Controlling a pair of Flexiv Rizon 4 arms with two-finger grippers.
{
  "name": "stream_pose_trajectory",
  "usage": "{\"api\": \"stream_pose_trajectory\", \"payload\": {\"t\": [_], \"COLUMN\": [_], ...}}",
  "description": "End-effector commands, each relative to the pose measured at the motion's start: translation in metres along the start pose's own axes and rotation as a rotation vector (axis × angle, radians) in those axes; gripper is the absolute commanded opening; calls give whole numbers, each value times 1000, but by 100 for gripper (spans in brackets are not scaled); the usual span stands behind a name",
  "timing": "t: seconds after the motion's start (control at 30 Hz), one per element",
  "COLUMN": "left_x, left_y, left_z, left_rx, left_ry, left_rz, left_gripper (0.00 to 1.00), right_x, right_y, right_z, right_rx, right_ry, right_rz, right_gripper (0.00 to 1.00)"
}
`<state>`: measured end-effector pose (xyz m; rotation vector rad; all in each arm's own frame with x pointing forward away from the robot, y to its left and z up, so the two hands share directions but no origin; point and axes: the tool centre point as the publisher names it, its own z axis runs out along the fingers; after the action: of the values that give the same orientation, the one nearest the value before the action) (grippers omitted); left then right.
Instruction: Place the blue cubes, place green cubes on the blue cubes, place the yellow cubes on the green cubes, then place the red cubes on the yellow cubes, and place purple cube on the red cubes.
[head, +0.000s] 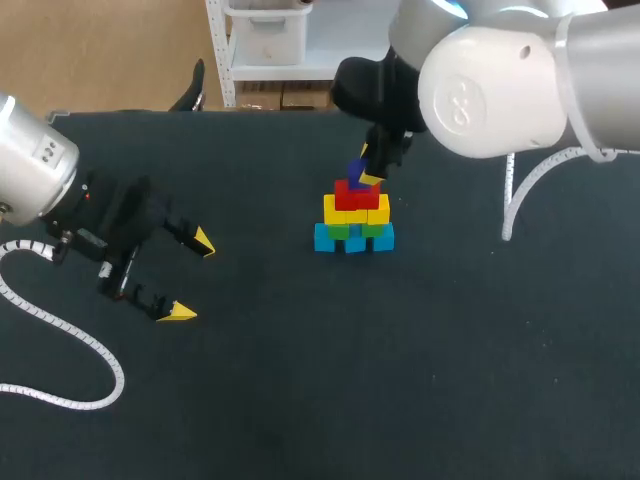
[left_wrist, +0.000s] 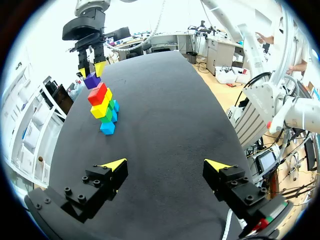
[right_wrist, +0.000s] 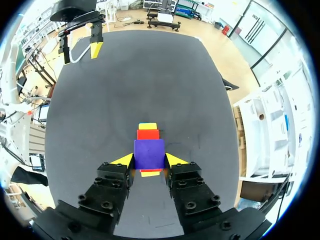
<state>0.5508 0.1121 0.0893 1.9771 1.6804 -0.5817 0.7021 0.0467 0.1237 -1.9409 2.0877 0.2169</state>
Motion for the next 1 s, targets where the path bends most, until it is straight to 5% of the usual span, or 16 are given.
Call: {"api": "stream_pose_trajectory", "payload": {"t": [0.03, 1.0], "left_x": [1, 1], "left_y": [0, 0], "left_z": [0, 0], "left_rx": [-1, -1], "left_ry": [-3, -3], "left_rz": [3, 3], "left_gripper": [100, 100], "right_x": [0, -1], "right_y": [0, -1], "right_z": [1, 7], "right_rx": [-4, -24], "right_ry": [-2, -2], "right_rz": [1, -3], "right_gripper": [0, 0]}}
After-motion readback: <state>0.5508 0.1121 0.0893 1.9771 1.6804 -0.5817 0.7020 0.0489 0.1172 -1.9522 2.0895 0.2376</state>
